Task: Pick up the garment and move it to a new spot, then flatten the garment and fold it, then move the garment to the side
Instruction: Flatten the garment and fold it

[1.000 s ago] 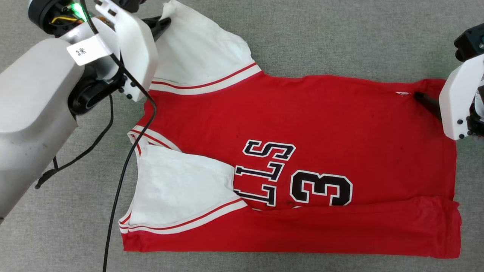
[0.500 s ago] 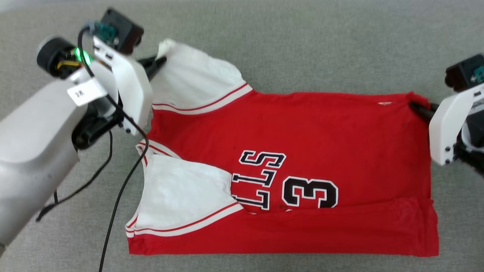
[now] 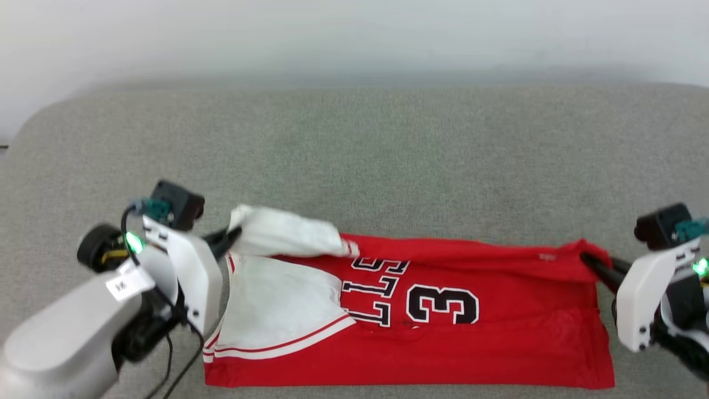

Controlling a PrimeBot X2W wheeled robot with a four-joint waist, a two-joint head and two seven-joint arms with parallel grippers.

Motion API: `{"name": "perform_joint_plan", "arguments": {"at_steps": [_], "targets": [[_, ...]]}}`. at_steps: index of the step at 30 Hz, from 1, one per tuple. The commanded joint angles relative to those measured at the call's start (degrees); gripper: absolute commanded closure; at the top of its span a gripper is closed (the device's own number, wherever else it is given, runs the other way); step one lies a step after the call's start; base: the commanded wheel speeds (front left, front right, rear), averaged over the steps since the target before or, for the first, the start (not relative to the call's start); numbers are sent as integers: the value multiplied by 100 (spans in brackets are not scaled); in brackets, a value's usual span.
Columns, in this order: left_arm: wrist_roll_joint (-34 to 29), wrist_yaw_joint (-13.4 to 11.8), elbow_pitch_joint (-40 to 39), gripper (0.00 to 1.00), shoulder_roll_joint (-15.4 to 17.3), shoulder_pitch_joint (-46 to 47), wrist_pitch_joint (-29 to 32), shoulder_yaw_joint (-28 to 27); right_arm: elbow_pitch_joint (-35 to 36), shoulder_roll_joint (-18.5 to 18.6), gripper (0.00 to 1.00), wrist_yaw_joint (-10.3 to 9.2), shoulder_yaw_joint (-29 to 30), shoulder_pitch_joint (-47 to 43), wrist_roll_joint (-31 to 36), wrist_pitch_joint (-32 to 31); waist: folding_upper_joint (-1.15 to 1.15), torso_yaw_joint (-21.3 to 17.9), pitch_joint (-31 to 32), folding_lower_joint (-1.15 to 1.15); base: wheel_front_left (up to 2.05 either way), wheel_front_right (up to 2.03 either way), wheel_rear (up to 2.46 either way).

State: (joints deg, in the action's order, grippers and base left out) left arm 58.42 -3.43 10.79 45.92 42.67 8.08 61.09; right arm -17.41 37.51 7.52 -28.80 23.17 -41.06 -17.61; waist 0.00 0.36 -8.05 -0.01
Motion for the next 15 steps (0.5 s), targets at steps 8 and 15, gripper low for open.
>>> {"name": "perform_joint_plan", "arguments": {"at_steps": [8,15], "targets": [[337,-321,-323,100,189,-1008,-253,141,502,-130,100,-7,499,-1149,178,-26,0,33,354,1,0,0,0],[470,-414,-207,100,247,-1463,-394,246,849,-322,100,-7,876,-1894,294,-139,0,-4,362,1,0,0,0]]}}
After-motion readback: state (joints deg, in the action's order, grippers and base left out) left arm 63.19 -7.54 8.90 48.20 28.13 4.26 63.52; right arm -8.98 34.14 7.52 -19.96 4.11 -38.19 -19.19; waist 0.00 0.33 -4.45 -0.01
